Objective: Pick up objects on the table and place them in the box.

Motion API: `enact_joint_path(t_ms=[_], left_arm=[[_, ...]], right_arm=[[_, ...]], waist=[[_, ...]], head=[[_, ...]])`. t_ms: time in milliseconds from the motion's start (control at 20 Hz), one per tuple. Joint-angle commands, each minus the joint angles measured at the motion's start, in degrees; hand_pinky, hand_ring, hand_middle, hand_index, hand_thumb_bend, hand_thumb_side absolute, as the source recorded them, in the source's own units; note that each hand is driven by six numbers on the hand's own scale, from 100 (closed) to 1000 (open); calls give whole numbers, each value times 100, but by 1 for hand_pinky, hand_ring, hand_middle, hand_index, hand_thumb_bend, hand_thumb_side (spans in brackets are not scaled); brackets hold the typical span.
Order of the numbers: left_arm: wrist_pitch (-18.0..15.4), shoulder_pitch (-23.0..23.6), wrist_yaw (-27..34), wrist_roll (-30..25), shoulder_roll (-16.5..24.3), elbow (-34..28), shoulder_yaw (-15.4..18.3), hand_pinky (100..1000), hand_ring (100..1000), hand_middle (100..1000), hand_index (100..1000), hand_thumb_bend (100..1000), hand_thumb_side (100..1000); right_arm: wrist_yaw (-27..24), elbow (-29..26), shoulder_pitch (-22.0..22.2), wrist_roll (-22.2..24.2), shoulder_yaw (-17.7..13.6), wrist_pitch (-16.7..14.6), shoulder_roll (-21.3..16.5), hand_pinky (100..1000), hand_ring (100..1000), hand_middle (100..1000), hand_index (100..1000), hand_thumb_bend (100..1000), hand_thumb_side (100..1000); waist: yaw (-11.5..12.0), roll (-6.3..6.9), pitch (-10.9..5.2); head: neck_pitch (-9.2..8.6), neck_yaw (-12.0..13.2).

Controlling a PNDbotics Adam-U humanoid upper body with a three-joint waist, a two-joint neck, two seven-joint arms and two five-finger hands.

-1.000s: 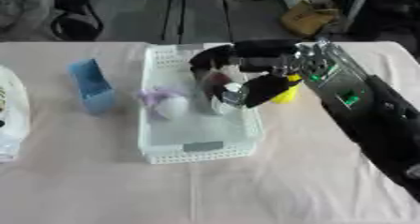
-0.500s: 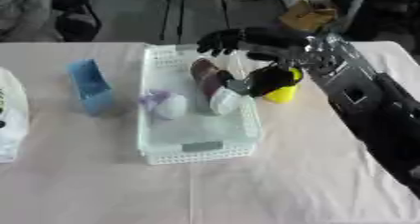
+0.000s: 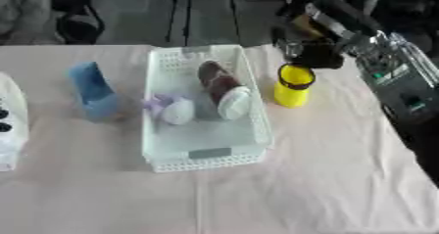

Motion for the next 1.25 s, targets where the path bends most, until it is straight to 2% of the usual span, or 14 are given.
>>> enact_joint_path(t_ms=[50, 150, 200, 450, 950, 1250], left_arm=[[-4, -25, -4, 26, 120, -73, 64, 580, 631, 664, 840, 248, 948], [-6, -25, -6, 30, 119, -73, 66, 580, 631, 664, 840, 248, 948], [-6, -25, -6, 32, 118, -73, 68, 580, 631, 664, 840, 248, 947], [-7, -32, -11, 54, 120, -77, 88, 580, 631, 664, 840, 249, 946], [-6, -39, -8, 91, 122, -84, 112, 579, 635, 665, 839, 249, 945], [-8, -52, -2, 100, 132, -95, 111, 579, 636, 666, 839, 249, 944]], right_arm=[[-5, -233, 133, 21, -389, 155, -323, 760, 807, 945, 984, 285, 363], [-18, -322, 246, 56, -517, 208, -375, 759, 807, 944, 984, 289, 365], [-26, -354, 285, 64, -561, 232, -394, 748, 799, 937, 982, 323, 405], [-112, -538, 670, -62, -926, 360, -567, 736, 793, 930, 983, 326, 421], [-345, -682, 1136, -355, -1315, 458, -559, 702, 767, 908, 988, 222, 461], [-432, -662, 1226, -433, -1393, 472, -552, 697, 764, 906, 989, 185, 483]], waist=[[-45, 28, -79], [-61, 33, -78], [-67, 36, -76], [-134, 44, -63], [-186, 61, -48], [-196, 74, -45]], head=[[-10, 60], [-16, 66], [-21, 73], [-36, 118], [-43, 176], [-28, 195]])
